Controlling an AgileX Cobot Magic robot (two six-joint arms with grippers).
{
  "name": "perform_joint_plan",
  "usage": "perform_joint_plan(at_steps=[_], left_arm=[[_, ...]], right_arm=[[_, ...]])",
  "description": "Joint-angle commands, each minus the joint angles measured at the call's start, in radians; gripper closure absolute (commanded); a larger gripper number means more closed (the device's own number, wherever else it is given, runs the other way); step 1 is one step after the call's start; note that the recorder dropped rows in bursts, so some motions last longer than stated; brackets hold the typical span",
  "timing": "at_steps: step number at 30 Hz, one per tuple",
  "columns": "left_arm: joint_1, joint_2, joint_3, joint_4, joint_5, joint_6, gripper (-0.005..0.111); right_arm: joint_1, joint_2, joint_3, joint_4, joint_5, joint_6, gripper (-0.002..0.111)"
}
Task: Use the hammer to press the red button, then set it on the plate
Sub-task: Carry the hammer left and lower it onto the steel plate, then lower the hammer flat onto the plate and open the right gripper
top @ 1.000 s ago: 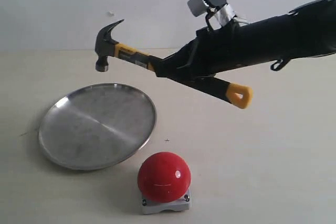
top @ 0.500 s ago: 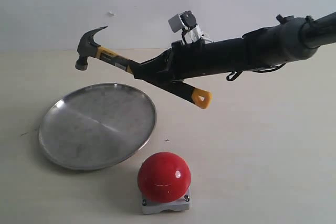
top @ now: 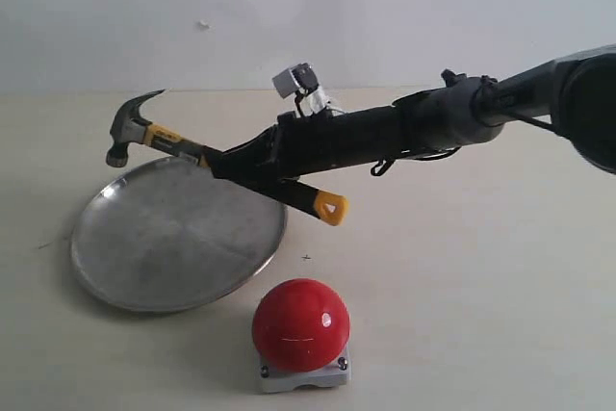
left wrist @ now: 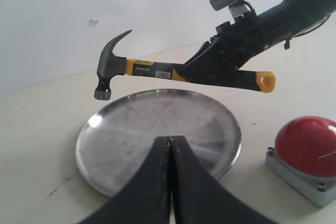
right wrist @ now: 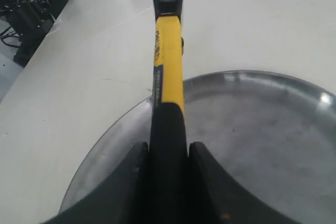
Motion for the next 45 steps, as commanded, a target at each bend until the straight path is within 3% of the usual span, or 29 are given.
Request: perform_joint_plan(at_steps=[1,11,18,45], left_arm=[[0.002,-0.003,0.000,-0.003,0.001,0.000,0.107],[0.002,-0.003,0.000,-0.003,0.001,0.000,0.107],[0.002,-0.003,0.000,-0.003,0.001,0.000,0.107],[0.002,-0.003,0.000,-0.003,0.001,0.000,0.107]], right_arm=[[0.026,-0.001,-0.032,0.061,0.055,-0.015,0.108],[0.034,0.004,-0.032,0.061,-0.030,-0.007,0.108],[0.034,0.004,-0.032,0.061,-0.046,0.131,0.108],[0.034,0.015,-0.032,0.061,-0.198,0.203,0.108]])
